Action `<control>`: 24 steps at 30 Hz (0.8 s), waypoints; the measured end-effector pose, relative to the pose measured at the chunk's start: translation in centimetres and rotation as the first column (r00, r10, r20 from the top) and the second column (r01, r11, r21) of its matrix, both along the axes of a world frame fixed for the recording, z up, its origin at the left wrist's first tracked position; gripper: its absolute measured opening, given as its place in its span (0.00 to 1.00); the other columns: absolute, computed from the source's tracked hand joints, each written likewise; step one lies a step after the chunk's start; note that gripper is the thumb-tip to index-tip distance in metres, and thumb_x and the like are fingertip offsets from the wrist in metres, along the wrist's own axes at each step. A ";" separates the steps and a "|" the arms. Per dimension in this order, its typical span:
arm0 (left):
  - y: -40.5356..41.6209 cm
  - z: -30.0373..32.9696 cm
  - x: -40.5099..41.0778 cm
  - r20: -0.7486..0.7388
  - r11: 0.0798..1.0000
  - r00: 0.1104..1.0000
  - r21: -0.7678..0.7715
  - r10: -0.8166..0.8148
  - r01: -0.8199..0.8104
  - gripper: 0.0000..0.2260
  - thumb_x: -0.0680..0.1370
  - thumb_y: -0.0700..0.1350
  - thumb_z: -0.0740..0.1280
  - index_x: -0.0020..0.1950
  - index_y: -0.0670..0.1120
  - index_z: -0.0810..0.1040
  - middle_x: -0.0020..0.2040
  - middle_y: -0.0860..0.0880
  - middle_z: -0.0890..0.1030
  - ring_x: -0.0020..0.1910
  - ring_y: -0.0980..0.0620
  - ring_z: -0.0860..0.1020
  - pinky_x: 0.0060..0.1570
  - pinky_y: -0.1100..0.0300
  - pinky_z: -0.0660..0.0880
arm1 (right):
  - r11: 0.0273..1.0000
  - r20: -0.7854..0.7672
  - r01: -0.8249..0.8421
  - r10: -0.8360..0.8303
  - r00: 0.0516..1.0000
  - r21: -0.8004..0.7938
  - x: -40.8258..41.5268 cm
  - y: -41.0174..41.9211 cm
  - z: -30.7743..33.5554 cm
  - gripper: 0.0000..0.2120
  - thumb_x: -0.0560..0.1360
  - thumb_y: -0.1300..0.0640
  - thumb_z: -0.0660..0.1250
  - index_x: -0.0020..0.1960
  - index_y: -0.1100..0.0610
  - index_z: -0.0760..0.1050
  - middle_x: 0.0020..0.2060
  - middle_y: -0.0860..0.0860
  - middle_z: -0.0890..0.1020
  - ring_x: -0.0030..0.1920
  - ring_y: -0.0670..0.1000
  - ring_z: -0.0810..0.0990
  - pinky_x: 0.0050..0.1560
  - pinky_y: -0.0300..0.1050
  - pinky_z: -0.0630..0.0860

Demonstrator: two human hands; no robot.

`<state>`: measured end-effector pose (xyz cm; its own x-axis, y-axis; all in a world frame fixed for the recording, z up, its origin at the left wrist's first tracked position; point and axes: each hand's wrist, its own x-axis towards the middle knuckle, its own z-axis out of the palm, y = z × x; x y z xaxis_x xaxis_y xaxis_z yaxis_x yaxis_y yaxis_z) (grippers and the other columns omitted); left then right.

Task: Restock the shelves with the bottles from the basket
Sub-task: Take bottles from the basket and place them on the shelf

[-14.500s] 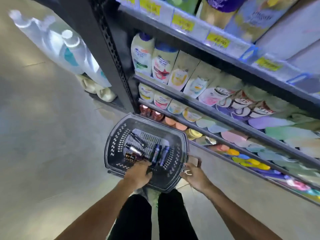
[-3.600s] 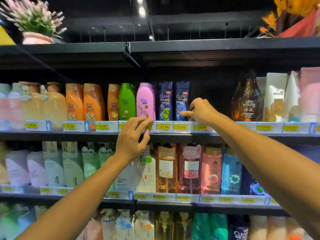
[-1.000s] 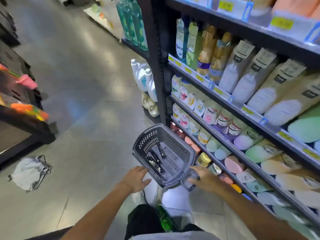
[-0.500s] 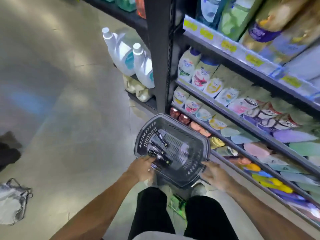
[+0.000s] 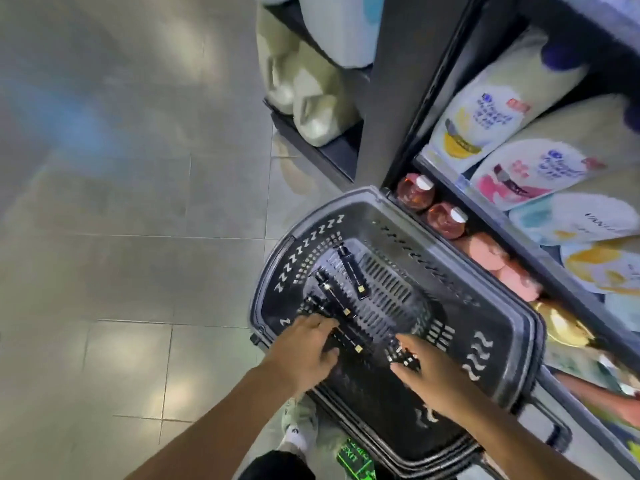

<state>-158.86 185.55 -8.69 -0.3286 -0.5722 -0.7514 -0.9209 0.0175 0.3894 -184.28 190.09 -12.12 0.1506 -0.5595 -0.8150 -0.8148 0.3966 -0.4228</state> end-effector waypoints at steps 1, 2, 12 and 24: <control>-0.4 -2.0 -0.3 0.007 1.000 1.000 0.006 -0.004 0.004 0.25 0.84 0.53 0.60 0.80 0.51 0.61 0.77 0.49 0.67 0.76 0.48 0.63 0.75 0.51 0.64 | 1.000 0.004 -0.018 0.018 1.000 -0.002 0.1 -0.4 -2.5 0.28 0.80 0.46 0.66 0.77 0.51 0.65 0.72 0.46 0.72 0.72 0.46 0.70 0.70 0.40 0.65; -0.8 -4.2 -0.6 0.010 1.000 1.000 0.010 -0.005 0.005 0.25 0.84 0.53 0.60 0.80 0.51 0.61 0.77 0.49 0.66 0.76 0.48 0.63 0.74 0.50 0.65 | 0.999 0.001 -0.032 0.032 0.999 0.007 0.1 -0.7 -4.9 0.28 0.79 0.47 0.67 0.77 0.52 0.65 0.72 0.48 0.72 0.72 0.47 0.71 0.70 0.40 0.66; -4.5 -18.3 -2.7 0.177 0.996 0.984 0.087 0.014 -0.030 0.24 0.82 0.56 0.61 0.76 0.51 0.65 0.73 0.47 0.70 0.73 0.44 0.69 0.69 0.46 0.70 | 0.999 0.005 -0.020 0.020 1.000 -0.029 2.5 -6.8 -22.0 0.19 0.78 0.55 0.70 0.68 0.55 0.72 0.59 0.51 0.78 0.59 0.52 0.79 0.54 0.42 0.73; -6.5 -22.2 -2.6 0.186 0.996 0.979 0.012 0.080 -0.084 0.23 0.81 0.58 0.62 0.73 0.50 0.68 0.69 0.48 0.73 0.71 0.46 0.70 0.67 0.49 0.70 | 0.926 -0.203 0.100 -0.184 0.962 -0.363 8.1 -11.1 -32.2 0.20 0.73 0.46 0.72 0.59 0.55 0.76 0.53 0.54 0.81 0.52 0.58 0.81 0.44 0.46 0.77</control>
